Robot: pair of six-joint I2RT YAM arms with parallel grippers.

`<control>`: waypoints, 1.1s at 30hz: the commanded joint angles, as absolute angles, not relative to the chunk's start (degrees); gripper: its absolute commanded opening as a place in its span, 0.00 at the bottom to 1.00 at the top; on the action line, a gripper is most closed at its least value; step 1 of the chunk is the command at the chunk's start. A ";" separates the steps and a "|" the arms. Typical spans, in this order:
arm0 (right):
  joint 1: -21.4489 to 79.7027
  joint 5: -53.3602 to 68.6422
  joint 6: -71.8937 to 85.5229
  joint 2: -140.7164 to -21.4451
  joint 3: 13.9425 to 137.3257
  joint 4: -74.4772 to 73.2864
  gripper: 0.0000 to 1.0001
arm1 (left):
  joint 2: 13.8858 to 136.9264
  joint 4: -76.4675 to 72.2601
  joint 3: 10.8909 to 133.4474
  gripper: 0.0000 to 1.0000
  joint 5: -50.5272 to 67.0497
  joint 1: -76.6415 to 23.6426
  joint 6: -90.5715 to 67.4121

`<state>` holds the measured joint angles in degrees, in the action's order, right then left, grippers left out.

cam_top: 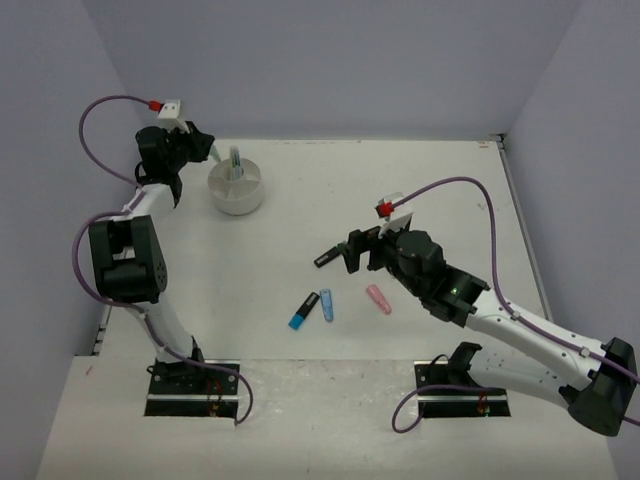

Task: Sort the stationery into containers
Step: Place the stationery in the storage box, then pick up the stationery from the center of the board.

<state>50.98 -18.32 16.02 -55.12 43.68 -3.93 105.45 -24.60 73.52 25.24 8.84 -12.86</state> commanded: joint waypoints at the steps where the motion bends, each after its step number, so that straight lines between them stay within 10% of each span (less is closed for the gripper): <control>1: 50.98 -17.23 15.27 -55.96 44.07 -4.26 0.99 | 105.90 -25.09 75.02 0.00 31.43 8.96 -8.12; 13: 50.98 -17.88 14.54 -58.88 45.00 -5.14 0.99 | 110.75 -21.16 76.43 0.05 31.88 8.96 -3.62; 26: 49.25 -17.75 15.35 -65.36 49.27 -12.15 0.95 | 102.84 -26.69 73.51 0.93 25.24 8.70 -16.20; 33: 47.72 -12.03 25.02 -78.14 58.46 -37.28 0.84 | 84.38 -2.92 75.87 1.00 1.71 8.72 -38.81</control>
<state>48.48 -15.80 17.92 -71.82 53.29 -20.65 97.10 -15.69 73.05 16.18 8.80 -22.95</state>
